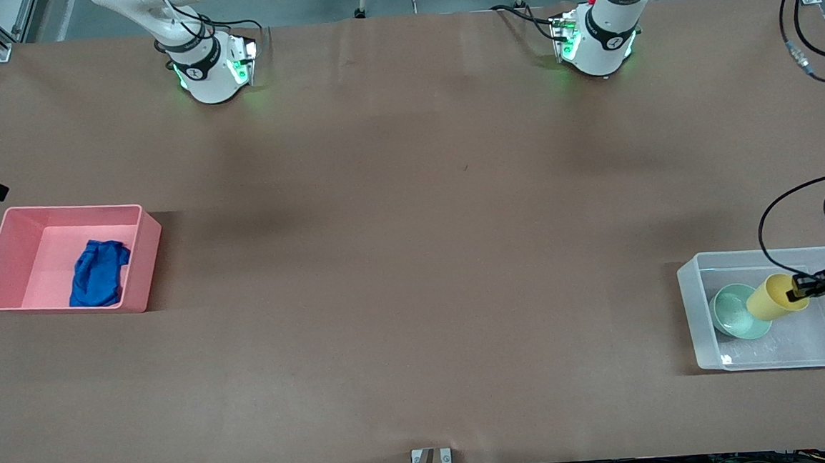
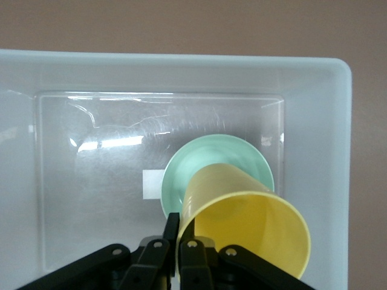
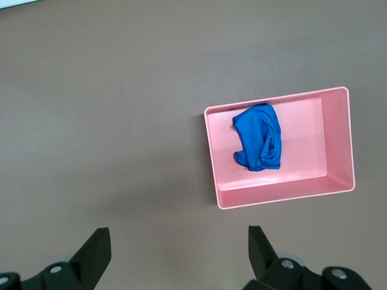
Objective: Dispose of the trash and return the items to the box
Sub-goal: 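Carry the yellow cup with the left gripper into the clear box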
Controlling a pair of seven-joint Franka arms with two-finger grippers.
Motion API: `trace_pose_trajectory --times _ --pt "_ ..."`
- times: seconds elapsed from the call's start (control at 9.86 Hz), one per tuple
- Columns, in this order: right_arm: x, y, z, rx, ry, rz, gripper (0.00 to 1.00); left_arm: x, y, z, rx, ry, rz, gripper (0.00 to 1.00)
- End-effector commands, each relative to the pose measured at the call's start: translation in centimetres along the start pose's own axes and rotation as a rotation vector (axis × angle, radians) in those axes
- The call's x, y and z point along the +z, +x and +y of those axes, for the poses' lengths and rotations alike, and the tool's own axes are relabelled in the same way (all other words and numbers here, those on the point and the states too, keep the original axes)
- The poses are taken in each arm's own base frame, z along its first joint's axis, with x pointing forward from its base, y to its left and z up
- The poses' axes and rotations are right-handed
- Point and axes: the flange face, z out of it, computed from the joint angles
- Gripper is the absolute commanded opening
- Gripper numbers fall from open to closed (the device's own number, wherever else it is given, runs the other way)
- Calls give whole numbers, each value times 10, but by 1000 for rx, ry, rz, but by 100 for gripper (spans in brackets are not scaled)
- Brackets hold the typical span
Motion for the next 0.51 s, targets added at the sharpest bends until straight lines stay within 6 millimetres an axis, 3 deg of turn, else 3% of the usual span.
trace_pose_trajectory --times 0.0,0.2,0.3,0.41 --pt "-7 -10 -5 -40 -23 23 100 36 -3 -5 -50 6 -39 3" --pt "-17 -9 3 -24 -18 44 100 44 -5 -6 -54 4 -50 5" --pt "-17 -9 2 -27 -18 43 100 45 -5 -6 -52 3 -51 13" --pt "-17 -9 0 -30 -18 44 100 44 -5 -7 -53 4 -50 30"
